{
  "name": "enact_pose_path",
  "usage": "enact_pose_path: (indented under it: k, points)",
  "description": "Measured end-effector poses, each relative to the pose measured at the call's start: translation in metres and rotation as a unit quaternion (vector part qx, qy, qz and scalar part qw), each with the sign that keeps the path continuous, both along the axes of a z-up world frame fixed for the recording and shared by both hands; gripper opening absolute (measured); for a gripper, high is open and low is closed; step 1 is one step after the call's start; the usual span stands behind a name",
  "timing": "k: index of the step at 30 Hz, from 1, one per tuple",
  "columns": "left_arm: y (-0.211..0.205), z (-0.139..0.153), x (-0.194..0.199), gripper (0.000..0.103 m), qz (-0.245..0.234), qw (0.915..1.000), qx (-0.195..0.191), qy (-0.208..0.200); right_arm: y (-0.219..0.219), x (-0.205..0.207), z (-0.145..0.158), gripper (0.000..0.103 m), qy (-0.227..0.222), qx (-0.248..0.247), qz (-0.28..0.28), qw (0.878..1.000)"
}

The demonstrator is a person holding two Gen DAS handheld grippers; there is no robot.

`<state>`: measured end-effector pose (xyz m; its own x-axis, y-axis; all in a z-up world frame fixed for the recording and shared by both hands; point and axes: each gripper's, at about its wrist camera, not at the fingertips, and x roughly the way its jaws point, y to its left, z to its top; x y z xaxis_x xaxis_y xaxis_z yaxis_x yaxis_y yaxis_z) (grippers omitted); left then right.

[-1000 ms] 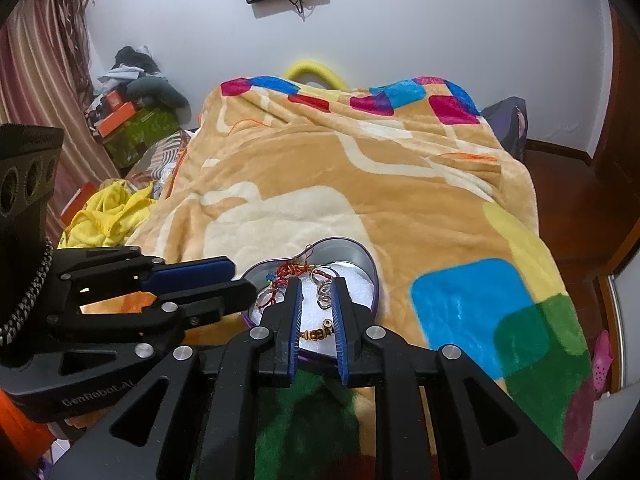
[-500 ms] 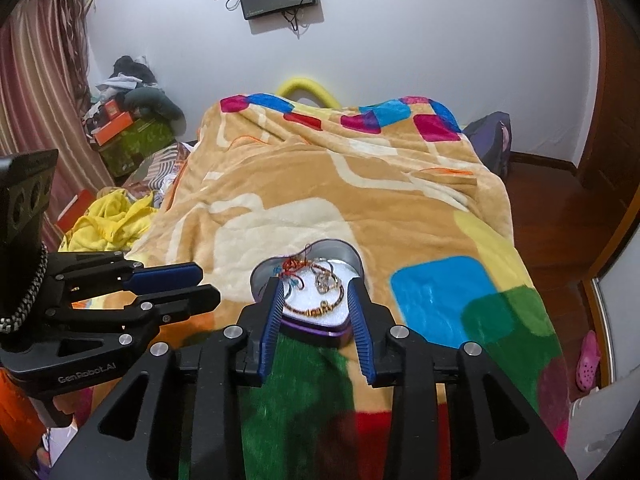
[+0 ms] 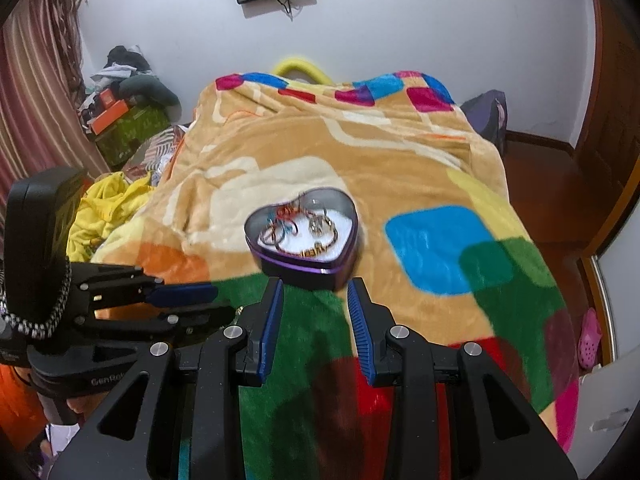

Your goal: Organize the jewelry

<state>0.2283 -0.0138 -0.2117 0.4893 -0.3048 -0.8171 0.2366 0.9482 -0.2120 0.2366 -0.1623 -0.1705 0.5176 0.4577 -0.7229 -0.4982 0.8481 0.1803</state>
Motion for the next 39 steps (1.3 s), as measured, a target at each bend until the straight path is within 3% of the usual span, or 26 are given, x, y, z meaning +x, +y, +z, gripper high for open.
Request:
enact_pose_path:
  k: [5,8,11,21,31,35,39]
  points:
    - [0.0,-0.007,0.006,0.023,0.006,0.9997,-0.019,0.015,-0.002,-0.002,-0.013,0.03,0.013,-0.005,-0.003,1.0]
    - [-0.003,-0.011,0.007,0.01,0.002,0.9995,-0.02,0.024,-0.002,-0.003,-0.018,0.03,0.019,-0.008,0.001,1.0]
    - [-0.003,-0.012,0.005,0.006,0.002,0.9995,-0.019,0.023,0.0,-0.005,-0.02,0.03,0.02,-0.011,0.005,1.0]
    - [0.022,0.024,-0.017,0.005,0.03,0.9989,-0.02,-0.029,0.028,-0.015,-0.029,0.03,0.015,-0.02,0.045,0.999]
    - [0.045,0.024,-0.03,0.005,0.054,0.9979,-0.017,-0.032,0.059,-0.021,-0.043,0.03,0.006,-0.052,0.084,0.995]
    - [0.047,0.024,-0.033,0.005,0.057,0.9976,-0.018,-0.034,0.057,-0.021,-0.042,0.01,0.007,-0.047,0.09,0.995]
    - [0.046,0.027,-0.033,0.005,0.057,0.9974,-0.019,-0.04,0.056,-0.022,-0.038,0.01,-0.004,-0.042,0.085,0.995]
